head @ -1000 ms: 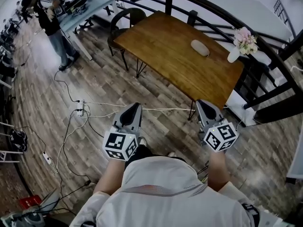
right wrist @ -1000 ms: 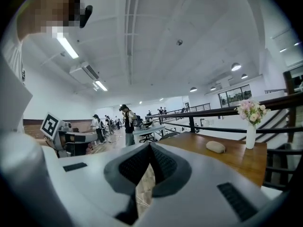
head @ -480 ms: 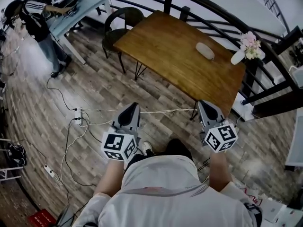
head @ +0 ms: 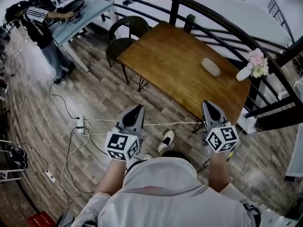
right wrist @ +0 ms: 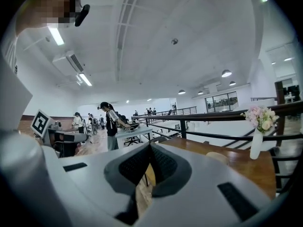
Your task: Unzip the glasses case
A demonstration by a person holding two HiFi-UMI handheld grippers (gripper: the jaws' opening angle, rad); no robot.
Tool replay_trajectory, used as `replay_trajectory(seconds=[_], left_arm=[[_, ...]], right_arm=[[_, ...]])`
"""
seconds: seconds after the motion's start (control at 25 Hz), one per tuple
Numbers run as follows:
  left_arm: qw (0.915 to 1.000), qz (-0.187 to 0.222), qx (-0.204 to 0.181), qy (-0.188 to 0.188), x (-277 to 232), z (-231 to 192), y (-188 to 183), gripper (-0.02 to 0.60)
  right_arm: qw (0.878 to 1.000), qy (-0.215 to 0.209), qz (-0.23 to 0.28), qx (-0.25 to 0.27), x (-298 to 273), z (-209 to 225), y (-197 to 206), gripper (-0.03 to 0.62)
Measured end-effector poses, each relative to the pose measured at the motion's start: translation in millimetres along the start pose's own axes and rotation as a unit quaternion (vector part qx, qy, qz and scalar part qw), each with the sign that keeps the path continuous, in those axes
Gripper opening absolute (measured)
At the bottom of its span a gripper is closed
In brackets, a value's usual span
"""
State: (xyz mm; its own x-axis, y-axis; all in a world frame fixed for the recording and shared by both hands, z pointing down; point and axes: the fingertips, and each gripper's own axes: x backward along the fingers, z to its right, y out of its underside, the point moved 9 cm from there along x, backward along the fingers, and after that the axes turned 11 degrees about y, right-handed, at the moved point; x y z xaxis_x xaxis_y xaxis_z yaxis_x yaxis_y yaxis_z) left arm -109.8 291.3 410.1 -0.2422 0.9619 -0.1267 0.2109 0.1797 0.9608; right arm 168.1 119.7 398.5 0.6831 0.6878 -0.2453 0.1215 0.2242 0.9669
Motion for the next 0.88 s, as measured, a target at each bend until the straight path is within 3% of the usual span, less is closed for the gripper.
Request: replay_trajectory(seconds=[0.44, 0.68, 0.88], left_arm=[[0.9981, -0.017, -0.050, 0.032, -147, -25, -49, 0.029], [0.9963, -0.034, -0.044, 0.065, -216, -28, -52, 0.029], [0.9910, -0.049, -0.051, 0.114, -270, -44, -65, 0.029]], right_arm=[[1.000, 0.006, 0.013, -0.022, -95, 95, -34, 0.051], [0.999, 0.029, 0.000, -0.039, -122, 147, -30, 0.051], [0.996, 0.085, -0.011, 0.029, -132, 161, -38, 0.051]])
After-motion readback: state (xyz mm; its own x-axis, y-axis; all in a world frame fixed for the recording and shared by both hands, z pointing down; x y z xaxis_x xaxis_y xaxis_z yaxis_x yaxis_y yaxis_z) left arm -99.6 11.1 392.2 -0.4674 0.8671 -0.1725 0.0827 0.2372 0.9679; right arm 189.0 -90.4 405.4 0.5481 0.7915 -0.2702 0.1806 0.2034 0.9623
